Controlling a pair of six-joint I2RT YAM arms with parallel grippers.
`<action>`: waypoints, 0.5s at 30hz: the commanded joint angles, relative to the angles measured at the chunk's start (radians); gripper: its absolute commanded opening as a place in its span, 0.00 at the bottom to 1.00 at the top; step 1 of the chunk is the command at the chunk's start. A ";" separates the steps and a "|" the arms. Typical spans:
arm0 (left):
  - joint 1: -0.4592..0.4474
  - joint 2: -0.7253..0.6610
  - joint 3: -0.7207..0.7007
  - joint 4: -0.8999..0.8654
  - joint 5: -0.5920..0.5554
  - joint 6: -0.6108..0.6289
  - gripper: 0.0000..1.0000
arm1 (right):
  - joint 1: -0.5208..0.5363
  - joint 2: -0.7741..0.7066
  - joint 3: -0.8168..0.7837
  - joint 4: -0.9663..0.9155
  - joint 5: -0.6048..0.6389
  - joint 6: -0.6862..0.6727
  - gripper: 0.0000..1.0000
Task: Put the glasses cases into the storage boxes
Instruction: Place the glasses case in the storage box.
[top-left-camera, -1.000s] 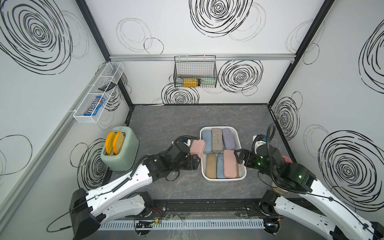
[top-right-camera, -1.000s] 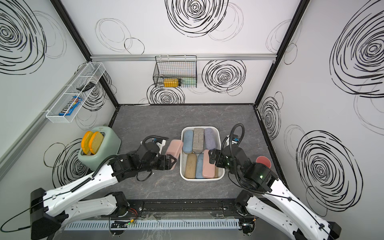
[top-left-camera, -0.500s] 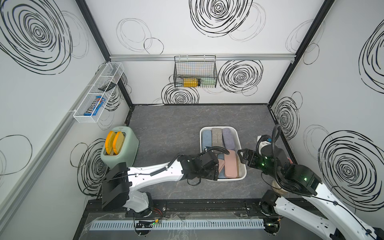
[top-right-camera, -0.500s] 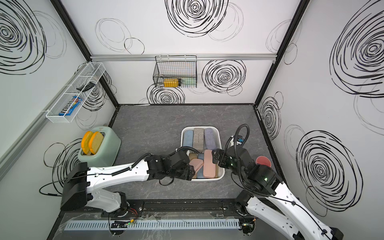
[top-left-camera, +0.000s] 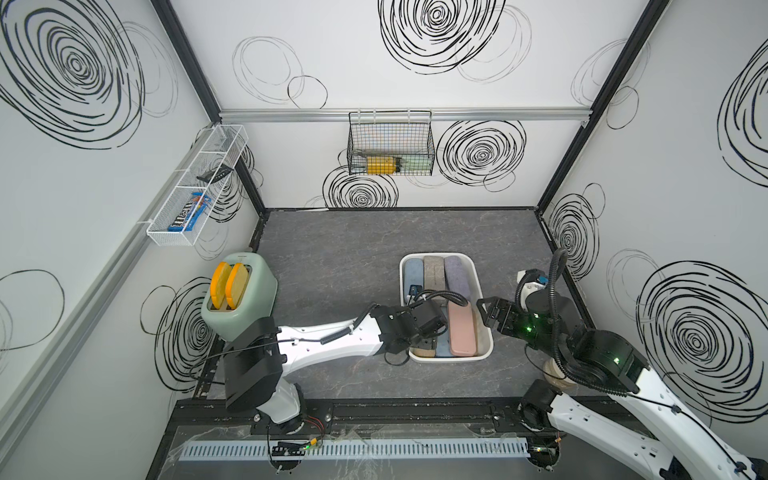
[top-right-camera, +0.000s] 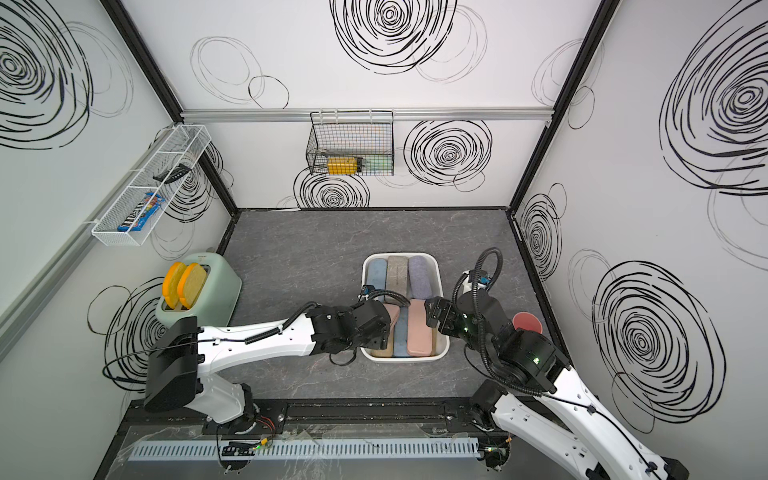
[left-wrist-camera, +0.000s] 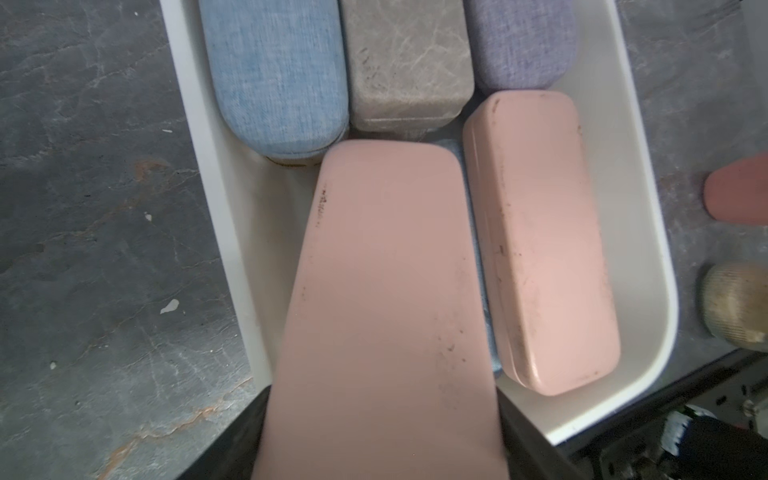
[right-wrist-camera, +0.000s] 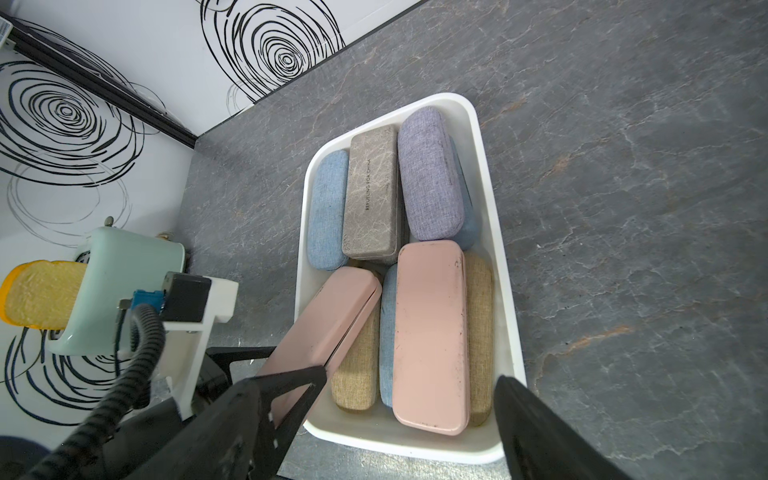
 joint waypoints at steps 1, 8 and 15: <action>0.005 0.030 0.043 0.033 -0.069 -0.047 0.75 | -0.005 -0.020 0.029 -0.036 0.013 -0.004 0.92; -0.023 0.097 0.101 0.046 -0.071 -0.054 0.85 | -0.006 -0.048 0.029 -0.055 0.013 -0.001 0.92; -0.036 0.120 0.114 0.062 -0.043 -0.063 0.91 | -0.005 -0.048 0.032 -0.059 0.011 -0.004 0.92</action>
